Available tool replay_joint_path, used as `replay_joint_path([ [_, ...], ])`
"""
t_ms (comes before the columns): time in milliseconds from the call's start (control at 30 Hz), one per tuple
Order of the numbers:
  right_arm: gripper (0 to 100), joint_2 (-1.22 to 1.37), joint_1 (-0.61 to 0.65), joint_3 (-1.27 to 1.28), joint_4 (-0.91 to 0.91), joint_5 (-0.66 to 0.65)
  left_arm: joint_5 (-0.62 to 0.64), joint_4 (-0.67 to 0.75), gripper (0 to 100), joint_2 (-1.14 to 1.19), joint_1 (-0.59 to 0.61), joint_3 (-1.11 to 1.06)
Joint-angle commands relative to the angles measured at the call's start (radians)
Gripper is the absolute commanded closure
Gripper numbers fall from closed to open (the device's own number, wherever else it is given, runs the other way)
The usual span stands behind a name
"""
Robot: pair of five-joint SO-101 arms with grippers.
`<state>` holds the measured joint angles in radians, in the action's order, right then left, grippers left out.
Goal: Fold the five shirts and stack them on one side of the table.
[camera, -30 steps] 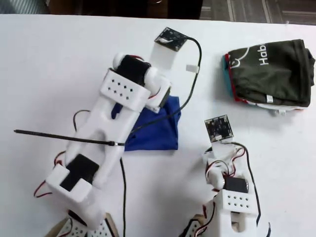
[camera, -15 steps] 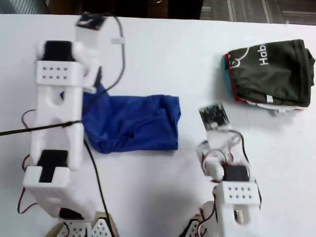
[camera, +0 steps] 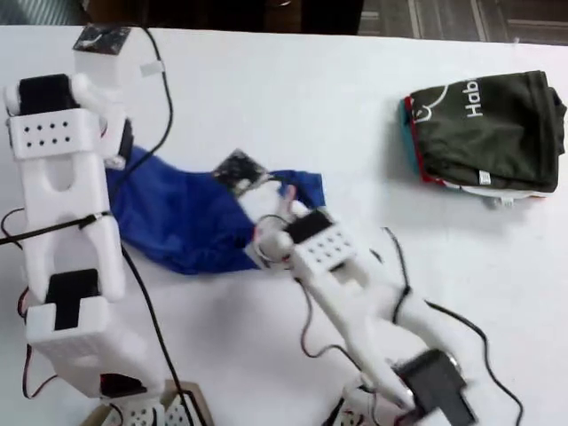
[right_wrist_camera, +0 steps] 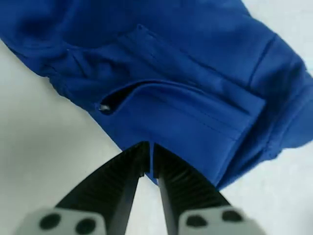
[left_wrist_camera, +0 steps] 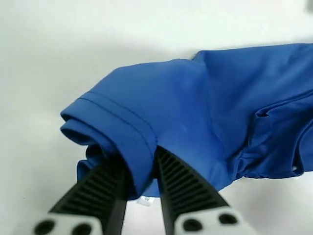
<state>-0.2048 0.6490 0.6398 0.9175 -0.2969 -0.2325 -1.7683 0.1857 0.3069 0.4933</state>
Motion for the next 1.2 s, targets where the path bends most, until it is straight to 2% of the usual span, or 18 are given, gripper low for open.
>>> replay_joint_path([
  [0,97.8,0.087,0.062,-0.121,0.027,0.015,-0.005,-0.009,97,-0.058,0.026,0.041],
  [167,97.5,0.177,0.104,-0.203,0.015,0.084,-0.002,-0.009,97,-0.058,0.032,0.041],
  [800,97.8,0.604,0.101,-0.618,0.018,0.086,-0.002,-0.008,97,-0.057,0.031,0.041],
  [1033,97.8,0.615,0.097,-0.667,0.021,0.087,-0.002,-0.008,97,-0.057,0.031,0.041],
  [1167,97.8,0.555,0.058,-0.666,0.085,0.086,-0.002,-0.009,97,-0.057,0.031,0.041],
])
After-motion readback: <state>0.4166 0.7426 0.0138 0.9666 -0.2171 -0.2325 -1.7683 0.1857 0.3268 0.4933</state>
